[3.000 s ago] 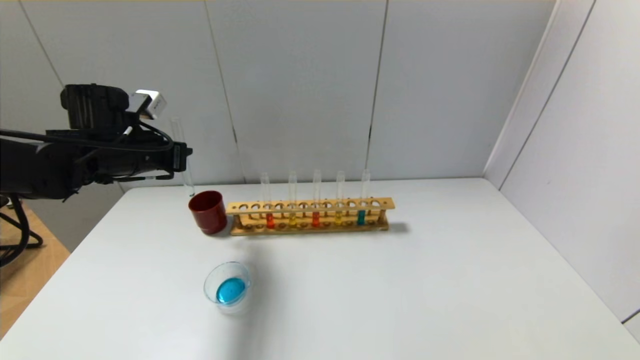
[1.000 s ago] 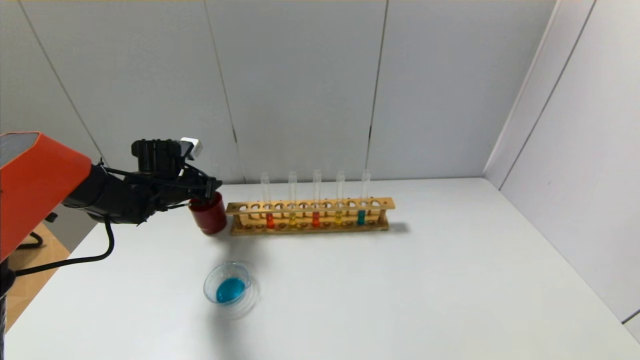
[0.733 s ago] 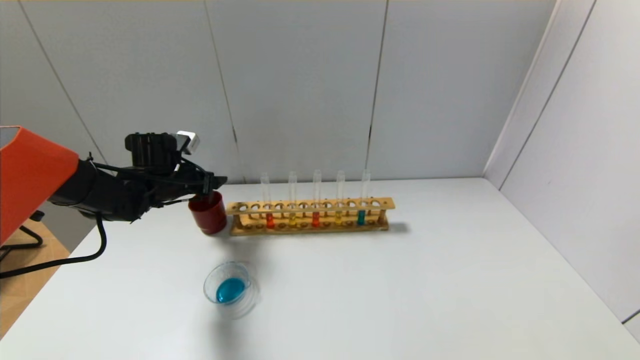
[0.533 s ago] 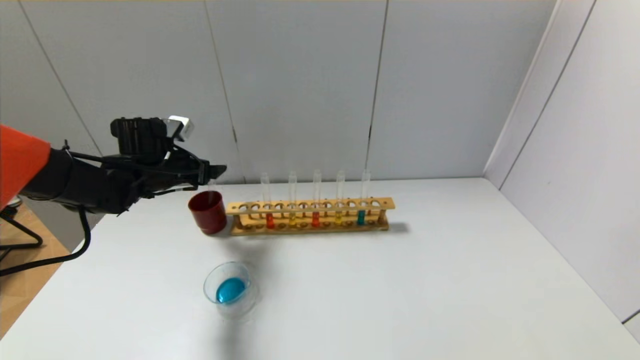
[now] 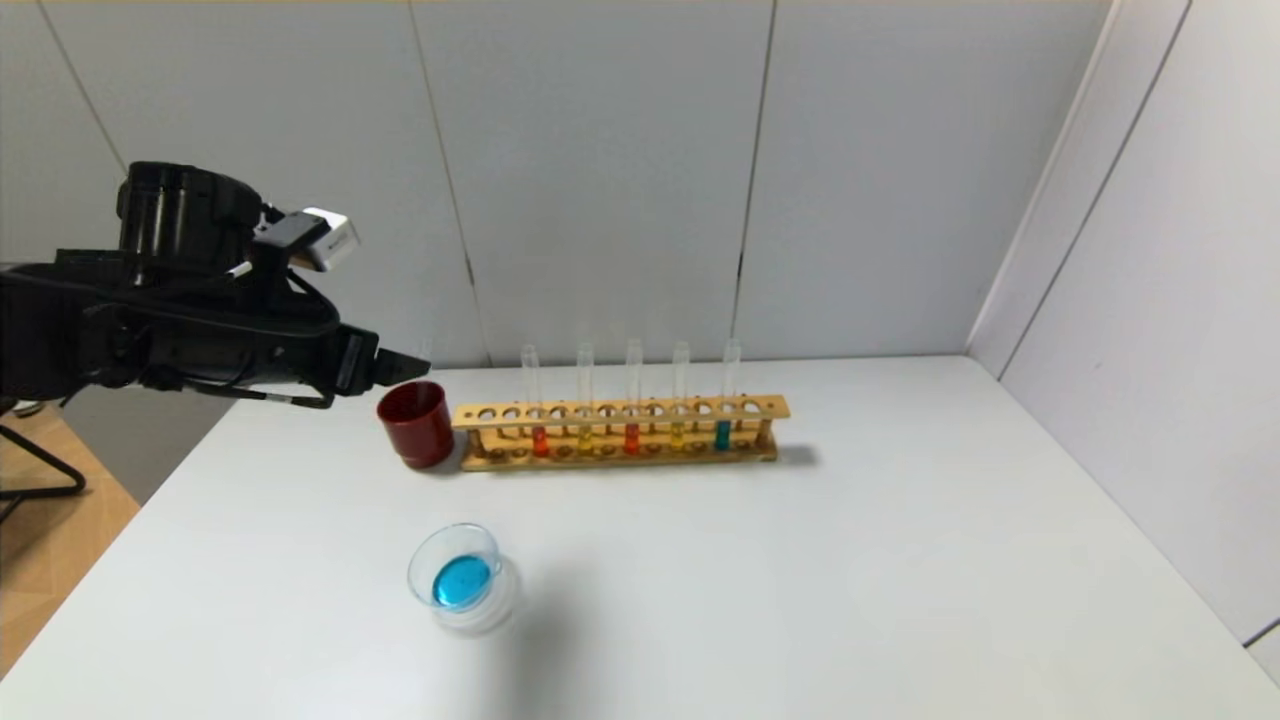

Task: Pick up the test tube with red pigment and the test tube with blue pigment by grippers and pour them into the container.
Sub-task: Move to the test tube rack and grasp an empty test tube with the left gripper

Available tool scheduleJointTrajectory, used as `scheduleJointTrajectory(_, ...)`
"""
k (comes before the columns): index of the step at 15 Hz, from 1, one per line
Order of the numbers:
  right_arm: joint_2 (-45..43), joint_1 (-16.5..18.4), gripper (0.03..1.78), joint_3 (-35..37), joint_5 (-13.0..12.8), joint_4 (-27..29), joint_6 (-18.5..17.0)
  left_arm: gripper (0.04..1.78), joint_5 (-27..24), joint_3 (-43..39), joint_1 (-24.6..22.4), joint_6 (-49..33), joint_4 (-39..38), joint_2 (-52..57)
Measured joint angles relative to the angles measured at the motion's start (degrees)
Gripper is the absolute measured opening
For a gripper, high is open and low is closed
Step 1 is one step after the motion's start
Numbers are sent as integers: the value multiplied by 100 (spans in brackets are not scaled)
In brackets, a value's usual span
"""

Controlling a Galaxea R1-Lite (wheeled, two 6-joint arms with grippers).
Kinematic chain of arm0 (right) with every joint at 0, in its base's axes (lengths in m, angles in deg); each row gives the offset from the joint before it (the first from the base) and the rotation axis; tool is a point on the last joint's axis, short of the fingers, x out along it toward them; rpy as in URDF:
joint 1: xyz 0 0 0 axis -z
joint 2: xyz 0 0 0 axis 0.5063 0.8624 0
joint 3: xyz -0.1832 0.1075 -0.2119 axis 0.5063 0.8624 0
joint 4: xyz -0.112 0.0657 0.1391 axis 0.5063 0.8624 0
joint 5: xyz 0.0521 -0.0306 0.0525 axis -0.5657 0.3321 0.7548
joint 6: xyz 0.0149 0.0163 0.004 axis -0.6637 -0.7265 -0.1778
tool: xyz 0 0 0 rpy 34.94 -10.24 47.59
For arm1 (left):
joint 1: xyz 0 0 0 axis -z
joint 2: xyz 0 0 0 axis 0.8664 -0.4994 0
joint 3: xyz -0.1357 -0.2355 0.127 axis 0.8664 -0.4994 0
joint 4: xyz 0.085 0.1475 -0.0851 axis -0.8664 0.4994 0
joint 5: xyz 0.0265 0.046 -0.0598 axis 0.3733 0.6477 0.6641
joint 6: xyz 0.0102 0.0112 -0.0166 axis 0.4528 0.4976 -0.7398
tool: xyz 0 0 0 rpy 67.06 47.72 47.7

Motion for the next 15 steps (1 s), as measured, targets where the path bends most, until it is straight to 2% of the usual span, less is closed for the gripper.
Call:
scheduleJointTrajectory(4,0,0,175,0,-2,0,0,175,22,-697,614,-439,-88,401)
scheduleJointTrajectory(8,0,0,175,0,-2,0,1,175,61,-1097,1078,-964,-859,310)
scheduleJointTrajectory(12,0,0,175,0,0,0,1,175,83,-1318,1353,-1389,-1957,-226)
scheduleJointTrajectory(15,0,0,175,0,0,0,1,175,77,-1226,1392,-1421,-2180,-575)
